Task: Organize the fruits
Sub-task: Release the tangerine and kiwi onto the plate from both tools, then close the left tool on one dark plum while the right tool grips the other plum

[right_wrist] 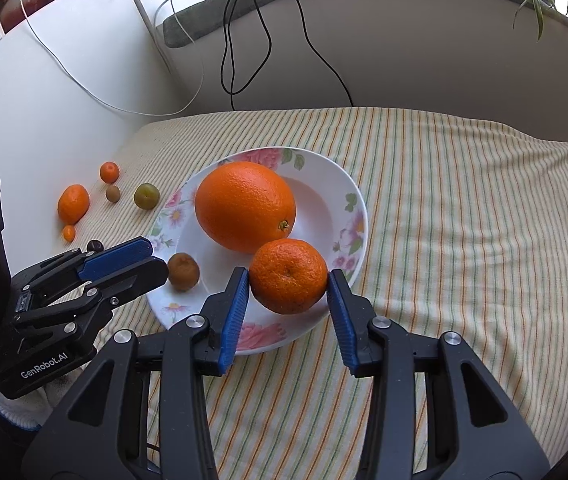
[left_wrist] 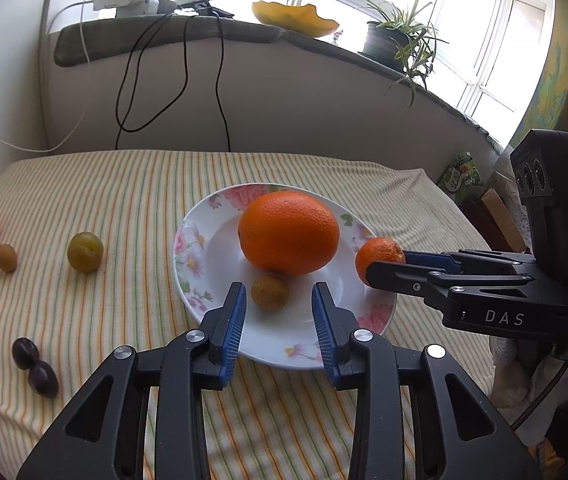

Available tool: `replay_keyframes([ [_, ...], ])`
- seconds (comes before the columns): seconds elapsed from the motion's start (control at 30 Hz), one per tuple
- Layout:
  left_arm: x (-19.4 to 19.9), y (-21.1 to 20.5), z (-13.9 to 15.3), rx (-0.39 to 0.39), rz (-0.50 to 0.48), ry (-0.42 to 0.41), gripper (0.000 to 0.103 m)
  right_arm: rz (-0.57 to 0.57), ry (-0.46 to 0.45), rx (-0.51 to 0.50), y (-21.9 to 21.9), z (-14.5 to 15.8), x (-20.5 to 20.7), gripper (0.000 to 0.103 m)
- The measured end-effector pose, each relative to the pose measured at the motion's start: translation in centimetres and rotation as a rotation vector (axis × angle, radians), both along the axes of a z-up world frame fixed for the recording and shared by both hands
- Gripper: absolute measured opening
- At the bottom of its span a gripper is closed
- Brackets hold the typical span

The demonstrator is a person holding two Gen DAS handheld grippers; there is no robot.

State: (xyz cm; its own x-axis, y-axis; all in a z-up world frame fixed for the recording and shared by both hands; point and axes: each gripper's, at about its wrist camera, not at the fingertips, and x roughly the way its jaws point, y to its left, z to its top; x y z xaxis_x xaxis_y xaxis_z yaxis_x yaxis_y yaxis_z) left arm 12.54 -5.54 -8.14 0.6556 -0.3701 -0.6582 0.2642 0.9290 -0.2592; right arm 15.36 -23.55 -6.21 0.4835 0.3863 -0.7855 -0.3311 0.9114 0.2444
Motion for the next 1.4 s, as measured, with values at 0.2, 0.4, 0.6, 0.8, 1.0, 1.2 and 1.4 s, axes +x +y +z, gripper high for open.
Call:
replay_keyframes([
  [0.2, -0.3, 0.5, 0.1, 0.006, 0.011, -0.008, 0.034, -0.002, -0.043, -0.004, 0.1, 0.8, -0.3, 0.066],
  [0.4, -0.6, 1.3, 0.4, -0.003, 0.036, -0.015, 0.034, 0.002, -0.063, -0.008, 0.3, 1.6, -0.4, 0.066],
  [0.6, -1.1, 2.1, 0.6, 0.005, 0.056, -0.025, 0.034, 0.014, -0.068, -0.002, 0.8, 1.8, -0.8, 0.066],
  [0.8, -1.8, 3.5, 0.8, 0.010, 0.086, -0.030, 0.034, 0.043, -0.089, 0.002, 1.7, 2.5, -1.4, 0.066],
  [1.0, -2.6, 5.6, 0.7, 0.016, 0.127, -0.033, 0.034, 0.076, -0.116, 0.002, 2.8, 3.2, -1.7, 0.066],
  [1.2, -3.9, 8.4, 0.4, 0.028, 0.183, -0.032, 0.034, 0.113, -0.134, 0.002, 4.2, 3.6, -2.0, 0.066],
  [1.4, -5.4, 11.4, -0.1, 0.053, 0.243, -0.020, 0.034, 0.168, -0.149, -0.004, 6.0, 3.9, -2.3, 0.066],
])
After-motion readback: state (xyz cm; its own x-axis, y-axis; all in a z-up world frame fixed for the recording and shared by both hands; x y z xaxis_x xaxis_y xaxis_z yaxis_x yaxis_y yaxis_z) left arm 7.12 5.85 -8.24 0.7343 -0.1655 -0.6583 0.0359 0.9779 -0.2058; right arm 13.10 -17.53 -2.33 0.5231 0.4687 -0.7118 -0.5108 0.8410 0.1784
